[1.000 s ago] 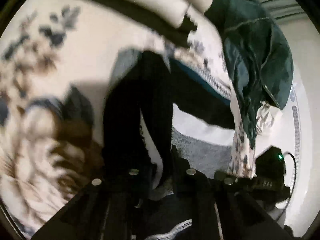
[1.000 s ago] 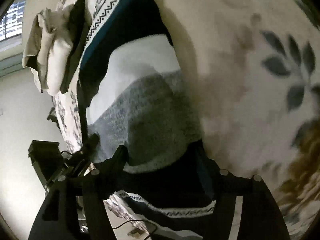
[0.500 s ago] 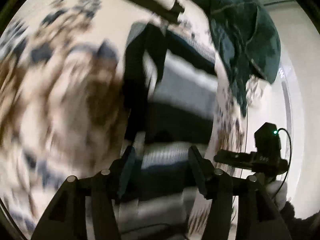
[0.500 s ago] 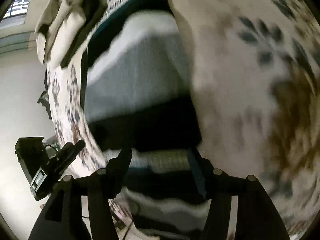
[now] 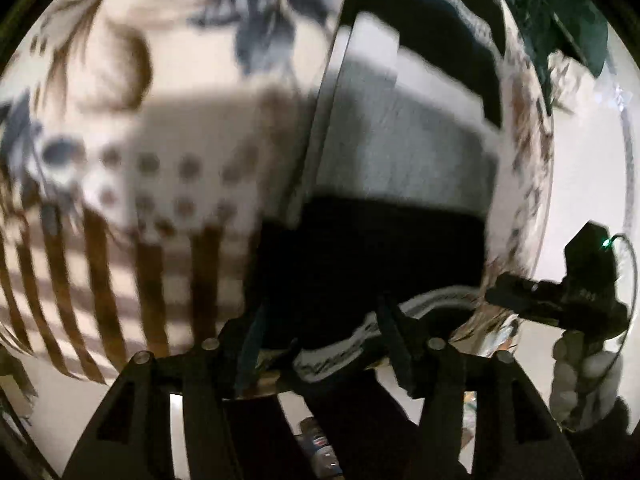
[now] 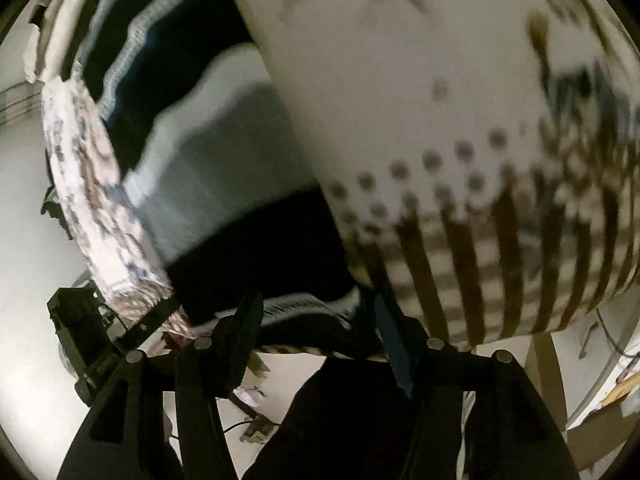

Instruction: Fold small clothes

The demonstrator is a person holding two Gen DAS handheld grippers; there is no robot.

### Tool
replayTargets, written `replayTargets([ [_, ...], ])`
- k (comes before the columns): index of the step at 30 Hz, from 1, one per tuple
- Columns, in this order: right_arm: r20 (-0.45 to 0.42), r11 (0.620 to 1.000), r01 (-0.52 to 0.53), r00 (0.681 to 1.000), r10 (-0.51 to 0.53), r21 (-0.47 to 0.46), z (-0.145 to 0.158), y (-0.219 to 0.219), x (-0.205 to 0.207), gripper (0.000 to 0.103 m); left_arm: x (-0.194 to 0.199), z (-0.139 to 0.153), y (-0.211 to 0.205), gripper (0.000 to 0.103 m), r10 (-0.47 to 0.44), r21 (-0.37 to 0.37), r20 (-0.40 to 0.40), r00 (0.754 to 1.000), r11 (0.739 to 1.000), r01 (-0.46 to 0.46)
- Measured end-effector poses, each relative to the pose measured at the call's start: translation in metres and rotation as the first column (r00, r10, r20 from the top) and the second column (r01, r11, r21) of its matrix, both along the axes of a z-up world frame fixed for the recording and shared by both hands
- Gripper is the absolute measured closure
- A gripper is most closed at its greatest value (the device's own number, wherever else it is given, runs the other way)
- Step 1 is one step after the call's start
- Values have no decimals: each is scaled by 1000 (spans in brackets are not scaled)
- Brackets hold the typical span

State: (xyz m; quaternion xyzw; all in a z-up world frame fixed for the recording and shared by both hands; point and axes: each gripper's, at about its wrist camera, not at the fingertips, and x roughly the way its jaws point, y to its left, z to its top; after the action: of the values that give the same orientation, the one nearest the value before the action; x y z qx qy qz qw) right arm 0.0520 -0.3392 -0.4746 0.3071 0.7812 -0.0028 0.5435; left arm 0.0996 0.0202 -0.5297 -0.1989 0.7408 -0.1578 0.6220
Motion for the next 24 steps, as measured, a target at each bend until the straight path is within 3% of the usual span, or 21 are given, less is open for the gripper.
replayTargets([
  [1, 3, 1000, 0, 1000, 0, -3, -4, 1, -8, 43, -4, 2, -1, 91, 0, -3, 30, 1000, 1000, 0],
  [3, 27, 1000, 0, 1000, 0, -8, -13, 8, -22, 44, -10, 13, -3, 93, 9, -13, 81, 997, 1000, -8],
  [4, 47, 1000, 1, 999, 0, -14, -14, 9, -28, 58, -11, 19, -1, 94, 18, -17, 101, 995, 1000, -16],
  [5, 58, 1000, -2, 998, 3, -24, -15, 11, -32, 94, -13, 25, 2, 94, 29, -25, 113, 993, 999, -26],
  [9, 79, 998, 37, 996, -34, -43, -7, 22, -43, 95, -15, 42, 22, 100, 108, -83, 99, 989, 992, -100],
  [13, 100, 998, 23, 995, -17, -52, 5, 26, -49, 96, -13, 26, 34, 101, 87, 5, 98, 991, 996, -88],
  [16, 81, 1000, 9, 997, -8, -22, -10, 34, -49, 95, -9, 5, 45, 100, 117, 12, 63, 991, 993, -118],
  [20, 1, 999, 40, 999, -40, 10, -27, 41, -39, 90, -12, 2, 54, 96, 202, -135, -15, 979, 970, -203],
  [21, -4, 999, 47, 999, -47, 19, -27, 38, -38, 87, -14, 2, 53, 87, 206, -152, -29, 978, 966, -208],
  [22, -5, 999, 48, 999, -47, 17, -27, 37, -38, 72, -17, 3, 58, 70, 205, -165, -32, 978, 964, -208],
  [23, -2, 999, 47, 999, -46, 16, -26, 36, -39, 51, -18, 3, 54, 60, 196, -178, -30, 980, 964, -198],
  [24, 7, 999, 52, 999, -52, 16, -24, 35, -40, 41, -20, 1, 46, 49, 176, -183, -32, 984, 967, -179],
])
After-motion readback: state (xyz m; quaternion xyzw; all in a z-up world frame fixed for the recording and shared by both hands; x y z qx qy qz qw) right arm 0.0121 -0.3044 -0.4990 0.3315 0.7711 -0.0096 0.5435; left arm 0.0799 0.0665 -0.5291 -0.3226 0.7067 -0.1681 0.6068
